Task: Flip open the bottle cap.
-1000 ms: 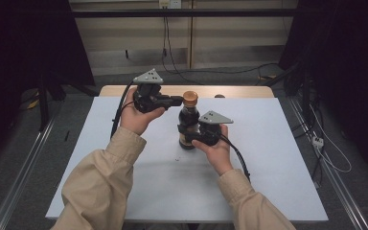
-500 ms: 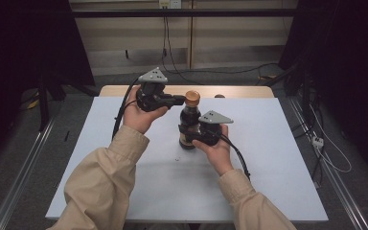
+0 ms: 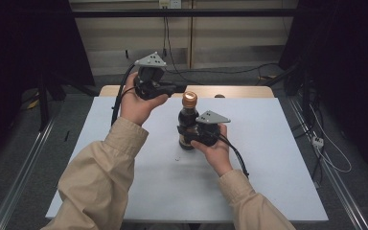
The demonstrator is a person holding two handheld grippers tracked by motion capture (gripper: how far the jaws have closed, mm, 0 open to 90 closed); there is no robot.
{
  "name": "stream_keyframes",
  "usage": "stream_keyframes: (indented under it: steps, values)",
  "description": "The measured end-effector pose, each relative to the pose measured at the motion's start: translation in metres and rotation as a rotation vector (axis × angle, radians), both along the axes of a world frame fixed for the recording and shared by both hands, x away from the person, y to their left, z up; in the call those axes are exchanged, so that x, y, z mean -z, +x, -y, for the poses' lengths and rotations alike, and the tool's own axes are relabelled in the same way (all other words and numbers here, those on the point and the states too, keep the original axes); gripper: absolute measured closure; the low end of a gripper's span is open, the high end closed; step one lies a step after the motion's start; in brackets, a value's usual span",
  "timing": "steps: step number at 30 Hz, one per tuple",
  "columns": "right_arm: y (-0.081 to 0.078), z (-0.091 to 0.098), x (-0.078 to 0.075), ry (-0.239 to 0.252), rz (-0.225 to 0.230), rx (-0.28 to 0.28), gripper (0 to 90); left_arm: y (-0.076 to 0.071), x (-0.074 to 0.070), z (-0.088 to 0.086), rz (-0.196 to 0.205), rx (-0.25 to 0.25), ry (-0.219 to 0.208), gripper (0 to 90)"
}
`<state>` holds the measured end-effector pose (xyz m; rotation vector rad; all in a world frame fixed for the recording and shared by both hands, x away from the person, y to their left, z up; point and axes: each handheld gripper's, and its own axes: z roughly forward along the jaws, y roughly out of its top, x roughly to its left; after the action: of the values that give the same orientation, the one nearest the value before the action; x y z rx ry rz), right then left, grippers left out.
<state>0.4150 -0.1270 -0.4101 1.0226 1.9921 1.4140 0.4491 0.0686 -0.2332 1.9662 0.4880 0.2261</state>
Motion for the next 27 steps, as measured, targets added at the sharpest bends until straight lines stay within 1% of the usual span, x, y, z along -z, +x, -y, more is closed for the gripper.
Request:
stream_keyframes:
  steps: [3, 7, 9, 10, 12, 13, 17, 19, 21, 23, 25, 27]
  values:
    - [0.001, -0.003, -0.001, -0.010, 0.002, -0.003, 31.8, -0.001, 0.004, -0.007, -0.006, 0.002, 0.001, 90.0]
    - [0.002, 0.001, 0.000, 0.006, -0.007, -0.004, 31.7, -0.003, 0.010, -0.014, -0.011, 0.005, 0.012, 90.0]
    - [0.002, 0.000, 0.000, 0.001, -0.004, -0.004, 31.6, -0.003, 0.014, -0.016, -0.013, -0.002, 0.021, 90.0]
    - [0.001, -0.001, 0.000, 0.001, -0.002, -0.005, 31.6, -0.003, 0.016, -0.017, -0.022, 0.003, 0.017, 90.0]
    - [0.001, 0.000, 0.000, 0.002, -0.002, -0.003, 31.5, -0.003, 0.020, -0.017, -0.026, 0.008, 0.021, 90.0]
    - [0.001, 0.000, 0.000, 0.005, -0.004, -0.001, 31.5, -0.003, 0.022, -0.017, -0.037, 0.010, 0.024, 90.0]
    - [0.002, 0.000, 0.000, 0.005, -0.006, -0.002, 31.4, -0.002, 0.028, -0.017, -0.046, 0.006, 0.036, 90.0]
    - [0.002, 0.000, 0.000, 0.008, -0.005, -0.002, 31.4, -0.001, 0.030, -0.017, -0.051, 0.007, 0.031, 90.0]
    - [0.001, 0.000, 0.001, 0.011, -0.005, -0.002, 31.3, -0.001, 0.032, -0.016, -0.056, 0.007, 0.041, 90.0]
    - [0.001, 0.000, 0.001, 0.013, 0.002, -0.001, 31.3, -0.001, 0.034, -0.014, -0.058, 0.011, 0.042, 90.0]
    - [0.002, 0.000, 0.001, 0.015, 0.002, -0.001, 31.2, -0.001, 0.035, -0.012, -0.059, 0.014, 0.054, 90.0]
    - [0.002, 0.000, 0.002, 0.016, 0.003, -0.002, 31.2, 0.000, 0.035, -0.011, -0.060, 0.013, 0.054, 90.0]
